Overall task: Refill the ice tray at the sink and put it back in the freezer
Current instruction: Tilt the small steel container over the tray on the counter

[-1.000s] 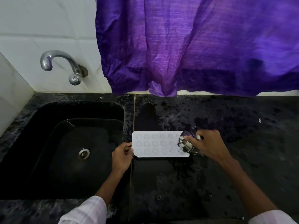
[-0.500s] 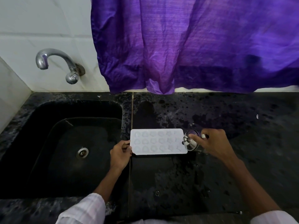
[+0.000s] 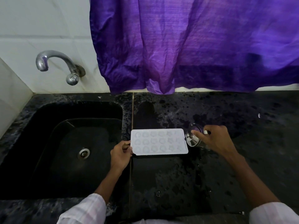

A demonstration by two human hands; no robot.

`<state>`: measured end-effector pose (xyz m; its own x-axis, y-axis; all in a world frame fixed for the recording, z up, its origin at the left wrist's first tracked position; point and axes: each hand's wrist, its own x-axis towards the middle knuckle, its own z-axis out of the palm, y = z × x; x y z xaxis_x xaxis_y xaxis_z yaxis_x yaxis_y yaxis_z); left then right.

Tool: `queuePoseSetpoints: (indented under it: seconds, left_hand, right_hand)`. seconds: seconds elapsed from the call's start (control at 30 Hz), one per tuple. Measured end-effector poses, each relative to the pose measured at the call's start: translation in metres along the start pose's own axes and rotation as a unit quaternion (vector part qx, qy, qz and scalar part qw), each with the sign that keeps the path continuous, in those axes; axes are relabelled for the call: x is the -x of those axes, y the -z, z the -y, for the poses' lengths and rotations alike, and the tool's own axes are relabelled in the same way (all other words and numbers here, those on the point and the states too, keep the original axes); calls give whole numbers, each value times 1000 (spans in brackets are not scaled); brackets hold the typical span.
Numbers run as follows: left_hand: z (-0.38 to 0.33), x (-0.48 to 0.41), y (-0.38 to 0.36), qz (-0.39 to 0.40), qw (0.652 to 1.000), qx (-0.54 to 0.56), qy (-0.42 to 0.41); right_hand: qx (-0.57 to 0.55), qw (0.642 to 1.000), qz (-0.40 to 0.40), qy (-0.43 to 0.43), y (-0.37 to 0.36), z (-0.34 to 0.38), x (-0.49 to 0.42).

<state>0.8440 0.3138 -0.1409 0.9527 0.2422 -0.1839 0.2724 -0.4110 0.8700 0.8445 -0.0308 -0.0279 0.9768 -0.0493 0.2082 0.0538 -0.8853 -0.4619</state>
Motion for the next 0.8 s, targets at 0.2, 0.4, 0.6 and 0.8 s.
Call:
queuePoseSetpoints:
  seconds: [0.2,0.4,0.6,0.8]
  left_hand:
    - [0,-1,1,8,1000,-5,1]
    - [-1,-1,2,15,1000,1,1]
    - [-3,2,1,9,1000,-3,-6]
    - [-5,3,1,8,1000,0,0]
  right_hand:
    - [-2,1000,-8,-7,1,-1,-9]
    - [-2,1000,-13,7,-3,-2,-17]
    - [0,1000,-16,15,-7,-3,-26]
    - [15,999,-11,27,-8,-1,-33]
